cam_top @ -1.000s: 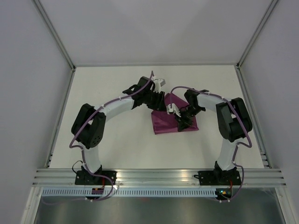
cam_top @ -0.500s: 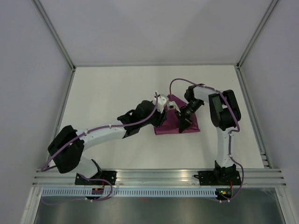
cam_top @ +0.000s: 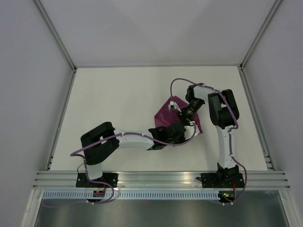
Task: Fold the napkin, place the utensils inside, and roll it up
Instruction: Roll the napkin at the center of the board.
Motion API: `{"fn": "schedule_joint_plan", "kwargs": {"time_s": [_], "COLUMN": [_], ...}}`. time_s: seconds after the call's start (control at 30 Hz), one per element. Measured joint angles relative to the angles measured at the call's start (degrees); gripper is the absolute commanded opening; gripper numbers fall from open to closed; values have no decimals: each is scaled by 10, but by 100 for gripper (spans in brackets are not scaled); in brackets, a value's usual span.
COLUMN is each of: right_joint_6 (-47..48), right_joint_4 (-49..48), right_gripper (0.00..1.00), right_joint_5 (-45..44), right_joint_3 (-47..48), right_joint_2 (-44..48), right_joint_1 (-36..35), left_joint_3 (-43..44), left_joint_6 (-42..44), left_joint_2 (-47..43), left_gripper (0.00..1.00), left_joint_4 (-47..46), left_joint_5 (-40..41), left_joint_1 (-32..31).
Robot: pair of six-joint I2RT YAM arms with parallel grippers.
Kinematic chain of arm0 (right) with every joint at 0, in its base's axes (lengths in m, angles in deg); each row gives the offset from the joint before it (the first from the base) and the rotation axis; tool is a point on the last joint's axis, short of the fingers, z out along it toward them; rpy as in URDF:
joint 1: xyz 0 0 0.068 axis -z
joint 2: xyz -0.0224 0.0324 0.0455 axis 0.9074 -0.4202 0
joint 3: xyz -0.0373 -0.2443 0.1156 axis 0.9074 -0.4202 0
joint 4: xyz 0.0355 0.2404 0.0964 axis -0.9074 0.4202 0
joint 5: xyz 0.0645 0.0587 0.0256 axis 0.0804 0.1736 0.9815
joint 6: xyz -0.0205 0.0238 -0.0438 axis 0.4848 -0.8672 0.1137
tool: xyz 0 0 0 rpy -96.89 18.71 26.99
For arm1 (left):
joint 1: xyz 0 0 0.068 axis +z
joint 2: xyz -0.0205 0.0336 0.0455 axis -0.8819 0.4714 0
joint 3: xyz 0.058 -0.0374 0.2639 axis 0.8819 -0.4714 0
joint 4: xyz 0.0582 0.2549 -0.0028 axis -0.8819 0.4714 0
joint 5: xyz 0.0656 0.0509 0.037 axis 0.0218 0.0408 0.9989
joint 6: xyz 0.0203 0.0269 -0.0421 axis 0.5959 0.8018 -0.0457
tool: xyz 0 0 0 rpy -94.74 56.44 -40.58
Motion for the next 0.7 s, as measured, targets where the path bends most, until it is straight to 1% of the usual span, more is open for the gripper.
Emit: {"fn": "schedule_joint_plan", "kwargs": {"time_s": [0.1, 0.27, 0.7], "right_joint_6": [-4, -8, -19], "right_joint_4": [14, 31, 56], "right_gripper": [15, 15, 15], "right_joint_5": [0, 0, -1], "right_joint_3": [13, 28, 54], "right_joint_2": [-12, -28, -50], "right_joint_1": [0, 0, 0], "left_joint_3": [19, 38, 44], "left_joint_6": [21, 51, 103], "left_joint_2": [30, 64, 103], "left_gripper": [53, 53, 52], "left_joint_4": [0, -1, -41], "left_joint_5": [0, 12, 52], "left_joint_1": [-11, -12, -9]}}
